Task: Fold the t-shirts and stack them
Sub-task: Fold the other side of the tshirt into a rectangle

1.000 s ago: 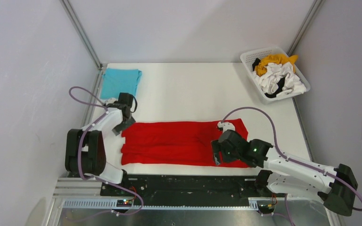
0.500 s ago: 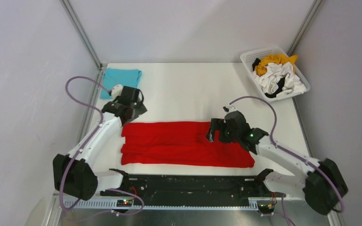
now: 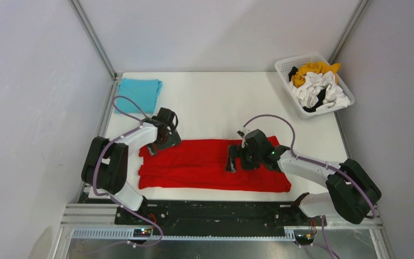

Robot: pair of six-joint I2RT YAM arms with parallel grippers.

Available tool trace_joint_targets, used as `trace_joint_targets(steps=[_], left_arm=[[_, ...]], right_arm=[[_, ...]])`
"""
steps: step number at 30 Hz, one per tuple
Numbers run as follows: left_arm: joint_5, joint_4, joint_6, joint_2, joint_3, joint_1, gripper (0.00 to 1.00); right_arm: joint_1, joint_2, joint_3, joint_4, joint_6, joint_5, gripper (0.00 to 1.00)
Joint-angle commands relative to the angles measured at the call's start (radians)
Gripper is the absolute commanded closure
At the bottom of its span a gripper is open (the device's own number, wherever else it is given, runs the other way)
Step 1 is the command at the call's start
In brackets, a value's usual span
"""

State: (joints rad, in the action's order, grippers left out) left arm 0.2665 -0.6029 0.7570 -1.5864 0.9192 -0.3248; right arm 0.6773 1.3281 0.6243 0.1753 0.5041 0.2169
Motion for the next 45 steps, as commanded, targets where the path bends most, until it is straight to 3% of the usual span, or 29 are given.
trace_joint_targets(steps=[1, 5, 7, 11, 17, 20, 25, 31, 38, 45], left_arm=[[0.009, 0.041, -0.013, 0.011, -0.008, 0.024, 0.0], [0.033, 0.041, -0.015, 0.047, -0.027, 0.044, 0.0], [0.038, 0.042, -0.019, 0.06, -0.033, 0.051, 0.0], [0.038, 0.044, -0.02, 0.059, -0.039, 0.055, 0.0], [0.041, 0.046, -0.016, 0.038, -0.047, 0.055, 0.0], [0.049, 0.051, -0.014, 0.043, -0.051, 0.056, 0.0], [0.053, 0.051, -0.013, 0.057, -0.062, 0.056, 0.0], [0.047, 0.053, -0.015, 0.056, -0.052, 0.056, 0.0], [0.052, 0.054, -0.019, 0.062, -0.046, 0.058, 0.0], [0.052, 0.054, -0.021, 0.076, -0.049, 0.066, 0.0]], right_arm=[[0.147, -0.068, 0.029, 0.017, -0.045, 0.104, 0.01], [0.272, -0.131, 0.032, 0.072, -0.052, 0.153, 0.01], [0.305, -0.169, 0.032, 0.116, -0.03, 0.089, 0.0], [0.297, -0.245, 0.016, 0.194, 0.067, -0.155, 0.01], [0.286, -0.423, -0.029, 0.202, 0.073, -0.184, 0.01], [0.236, -0.483, -0.049, 0.201, 0.096, -0.292, 0.01], [0.047, -0.356, -0.053, 0.084, 0.09, -0.256, 0.01], [0.026, -0.143, -0.016, -0.07, 0.019, -0.212, 0.01], [0.166, -0.024, 0.01, 0.012, -0.021, -0.116, 0.01], [0.441, -0.161, 0.044, 0.029, 0.002, -0.017, 0.01]])
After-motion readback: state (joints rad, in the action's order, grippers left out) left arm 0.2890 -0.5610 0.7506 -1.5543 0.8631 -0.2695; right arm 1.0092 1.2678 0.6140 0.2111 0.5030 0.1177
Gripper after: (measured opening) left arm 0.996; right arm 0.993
